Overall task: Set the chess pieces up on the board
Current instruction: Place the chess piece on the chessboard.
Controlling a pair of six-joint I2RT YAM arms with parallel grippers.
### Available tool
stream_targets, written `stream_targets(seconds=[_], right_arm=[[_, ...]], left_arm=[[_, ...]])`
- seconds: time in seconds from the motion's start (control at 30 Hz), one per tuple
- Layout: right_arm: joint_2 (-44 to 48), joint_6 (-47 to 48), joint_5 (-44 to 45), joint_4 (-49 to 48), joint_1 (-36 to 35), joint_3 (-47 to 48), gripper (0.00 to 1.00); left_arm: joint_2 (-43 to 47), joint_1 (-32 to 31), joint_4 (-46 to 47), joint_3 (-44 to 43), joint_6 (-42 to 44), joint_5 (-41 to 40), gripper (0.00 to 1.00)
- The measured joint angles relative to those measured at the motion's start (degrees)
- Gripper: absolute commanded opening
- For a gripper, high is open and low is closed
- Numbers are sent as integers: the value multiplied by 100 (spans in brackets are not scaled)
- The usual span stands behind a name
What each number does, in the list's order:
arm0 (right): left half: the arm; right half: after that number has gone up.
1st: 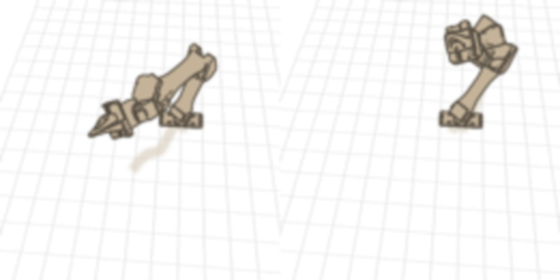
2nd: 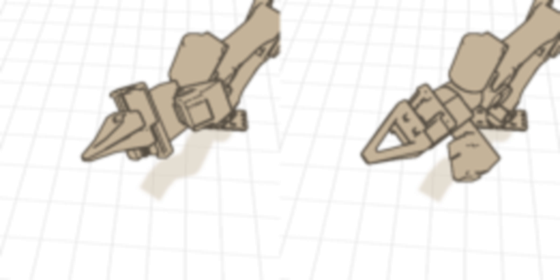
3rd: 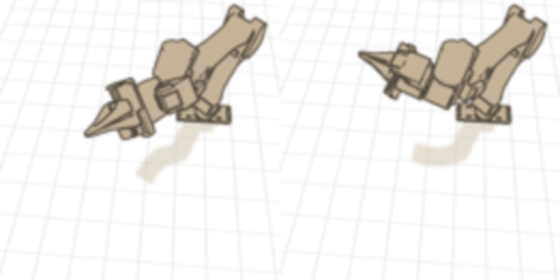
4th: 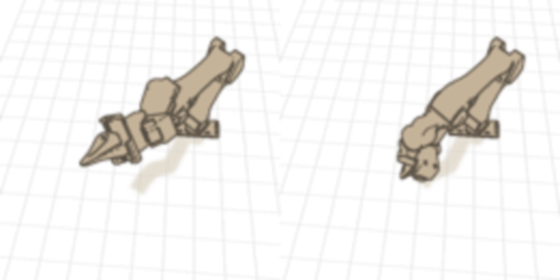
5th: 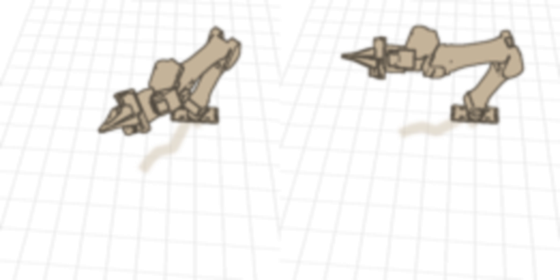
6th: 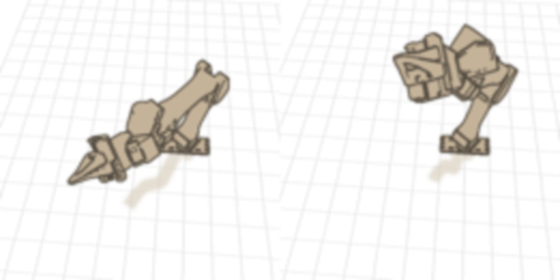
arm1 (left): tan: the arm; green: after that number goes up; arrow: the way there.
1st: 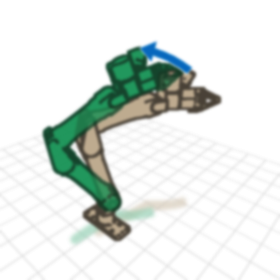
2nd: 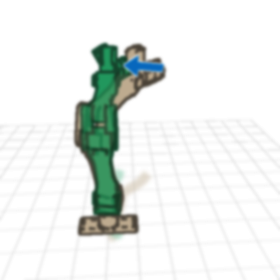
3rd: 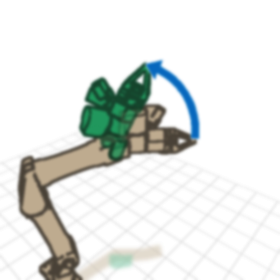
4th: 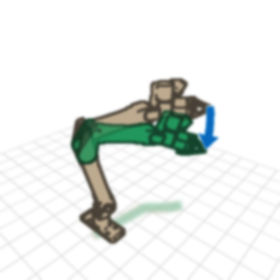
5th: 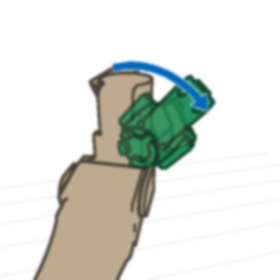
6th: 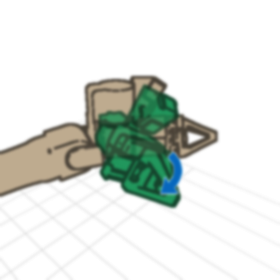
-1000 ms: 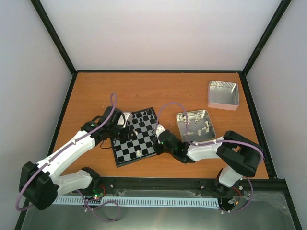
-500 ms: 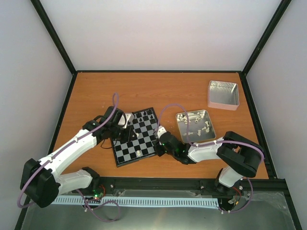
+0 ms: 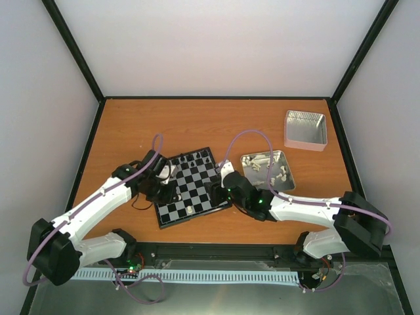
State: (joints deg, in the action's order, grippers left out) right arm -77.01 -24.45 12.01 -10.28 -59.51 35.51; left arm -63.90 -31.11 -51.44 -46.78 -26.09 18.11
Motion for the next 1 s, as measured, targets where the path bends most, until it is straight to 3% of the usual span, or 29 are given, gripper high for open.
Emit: stream_targets(seconds=[0.33, 0.57, 1.0], right_arm=[[61, -197, 264, 610, 0, 142, 64], [249, -350, 448, 754, 2, 131, 64], [446, -442, 581, 796, 35, -22, 64]], left_arm=[[-256, -184, -562, 225, -111, 61, 6], [-898, -564, -608, 214, -131, 52, 7], [-1467, -658, -444, 114, -133, 81, 9]])
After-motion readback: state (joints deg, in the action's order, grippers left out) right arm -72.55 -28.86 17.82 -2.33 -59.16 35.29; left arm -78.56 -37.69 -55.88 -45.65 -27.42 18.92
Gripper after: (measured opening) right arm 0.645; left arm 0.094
